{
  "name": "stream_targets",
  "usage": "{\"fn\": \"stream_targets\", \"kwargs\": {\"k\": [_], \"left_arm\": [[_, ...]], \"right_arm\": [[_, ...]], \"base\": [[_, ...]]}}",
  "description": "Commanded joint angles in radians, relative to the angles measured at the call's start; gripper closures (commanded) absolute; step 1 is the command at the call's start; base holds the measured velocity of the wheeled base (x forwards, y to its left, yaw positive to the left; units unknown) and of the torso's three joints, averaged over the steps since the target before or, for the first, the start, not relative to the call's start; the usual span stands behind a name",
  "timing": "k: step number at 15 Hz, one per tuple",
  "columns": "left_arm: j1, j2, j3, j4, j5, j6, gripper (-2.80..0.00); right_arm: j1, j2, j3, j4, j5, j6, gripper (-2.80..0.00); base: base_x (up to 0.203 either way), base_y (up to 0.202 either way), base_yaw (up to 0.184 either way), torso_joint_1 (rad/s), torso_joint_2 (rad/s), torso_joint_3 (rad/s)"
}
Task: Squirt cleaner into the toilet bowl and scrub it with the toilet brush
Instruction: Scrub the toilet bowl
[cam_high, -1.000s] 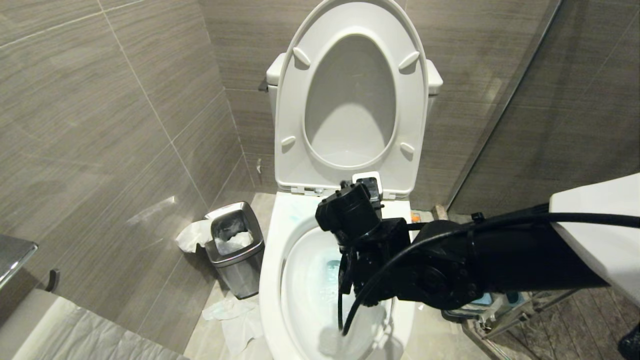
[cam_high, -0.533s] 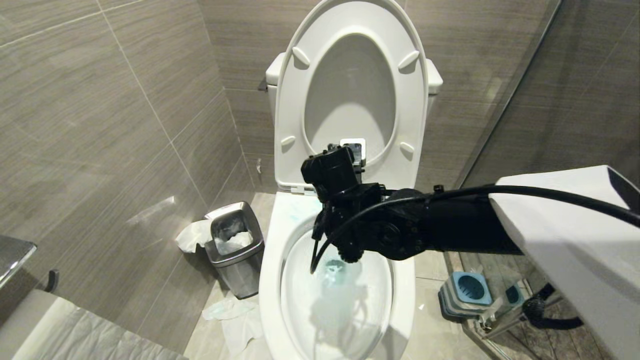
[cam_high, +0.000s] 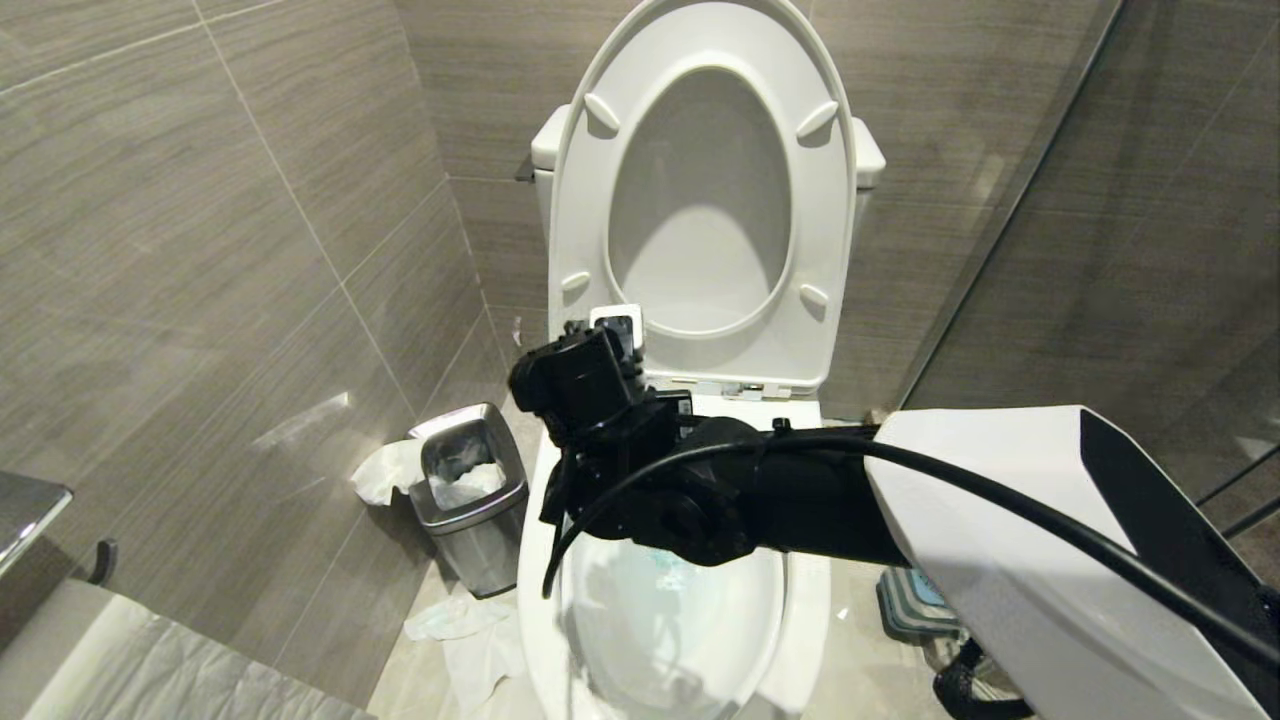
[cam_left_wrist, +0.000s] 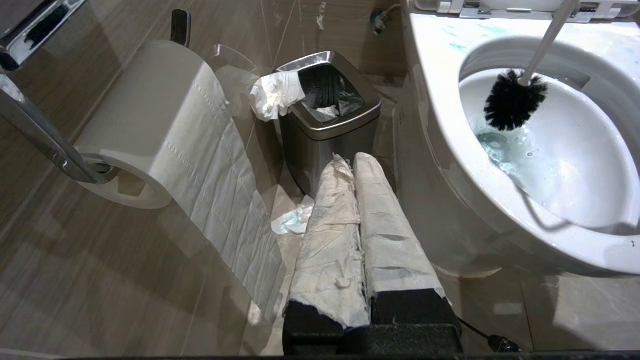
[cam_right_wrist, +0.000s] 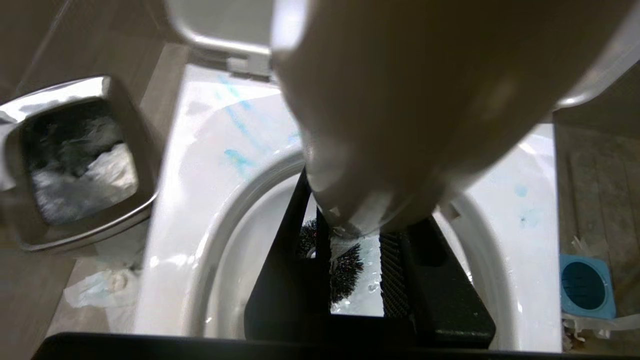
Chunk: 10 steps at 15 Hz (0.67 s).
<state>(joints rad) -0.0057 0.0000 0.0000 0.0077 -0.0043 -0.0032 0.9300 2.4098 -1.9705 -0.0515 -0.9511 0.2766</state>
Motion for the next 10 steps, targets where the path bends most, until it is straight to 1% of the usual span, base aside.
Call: {"fn": "stream_targets", "kwargs": {"k": [1,4,7,10], "left_arm": [[0.0,0.002,0.002,0.0,0.0,0.0,0.0],[0.0,0.002,0.002,0.0,0.0,0.0,0.0],[0.0,0.002,0.002,0.0,0.0,0.0,0.0],[0.0,0.002,0.002,0.0,0.0,0.0,0.0]], "right_arm": [[0.031,-0.022,0.041,-0.001,-0.005,0.008,0.0],[0.069,-0.09,0.182,0.0,-0.005,0.058,0.0],[0.105,-0.187,0.394,-0.001,-0.003,0.136,0.0],[0.115,-0.292,0.589,-0.003,-0.003,0.217,0.0]], "base": [[0.0,0.0,0.0,0.0,0.0,0.0],[0.0,0.0,0.0,0.0,0.0,0.0],[0.0,0.0,0.0,0.0,0.0,0.0],[0.0,0.0,0.0,0.0,0.0,0.0]]}}
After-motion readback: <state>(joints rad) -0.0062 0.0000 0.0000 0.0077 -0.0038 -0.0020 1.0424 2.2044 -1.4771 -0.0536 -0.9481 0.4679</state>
